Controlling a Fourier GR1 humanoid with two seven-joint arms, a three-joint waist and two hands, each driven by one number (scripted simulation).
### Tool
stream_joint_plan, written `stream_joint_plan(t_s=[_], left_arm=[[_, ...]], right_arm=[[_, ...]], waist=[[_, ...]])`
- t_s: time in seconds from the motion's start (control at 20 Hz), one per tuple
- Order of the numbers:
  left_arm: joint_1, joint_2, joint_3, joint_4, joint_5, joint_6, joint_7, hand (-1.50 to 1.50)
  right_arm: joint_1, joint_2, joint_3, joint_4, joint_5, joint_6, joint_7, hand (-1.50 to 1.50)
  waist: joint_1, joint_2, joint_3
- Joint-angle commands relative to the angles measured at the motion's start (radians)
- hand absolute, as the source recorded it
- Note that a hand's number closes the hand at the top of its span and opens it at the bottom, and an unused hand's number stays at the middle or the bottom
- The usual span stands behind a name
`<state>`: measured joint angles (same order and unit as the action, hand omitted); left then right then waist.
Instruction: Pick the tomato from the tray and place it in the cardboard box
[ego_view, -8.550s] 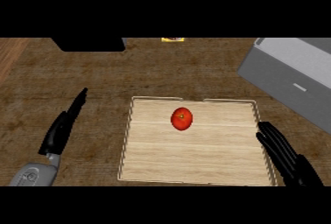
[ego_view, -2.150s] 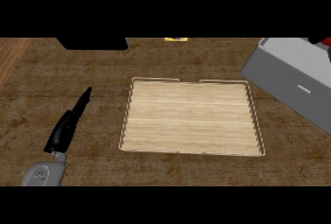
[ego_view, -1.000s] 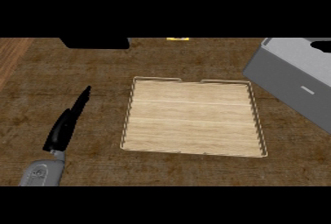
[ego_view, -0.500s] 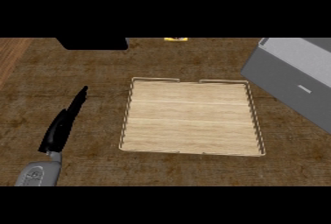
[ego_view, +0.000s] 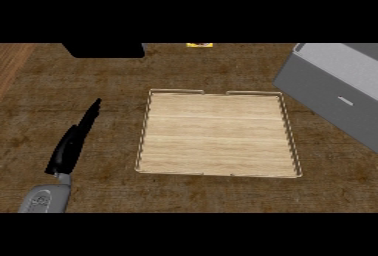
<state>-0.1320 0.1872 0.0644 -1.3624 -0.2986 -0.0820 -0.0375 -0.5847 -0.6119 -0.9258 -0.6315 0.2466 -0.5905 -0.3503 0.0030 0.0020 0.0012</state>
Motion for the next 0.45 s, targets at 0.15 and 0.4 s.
stream_joint_plan(t_s=[0.15,0.4], left_arm=[[-0.035,0.028,0.022,0.003,0.008,-0.034,0.022,0.0],[0.031,0.016,0.019,-0.062,0.016,-0.036,0.021,0.0]], right_arm=[[0.135,0.015,0.02,-0.056,-0.122,0.025,-0.071,-1.5],[0.226,0.022,0.044,-0.072,-0.163,0.07,-0.091,-1.5]], waist=[[-0.001,-0.002,-0.001],[-0.002,-0.003,-0.001]])
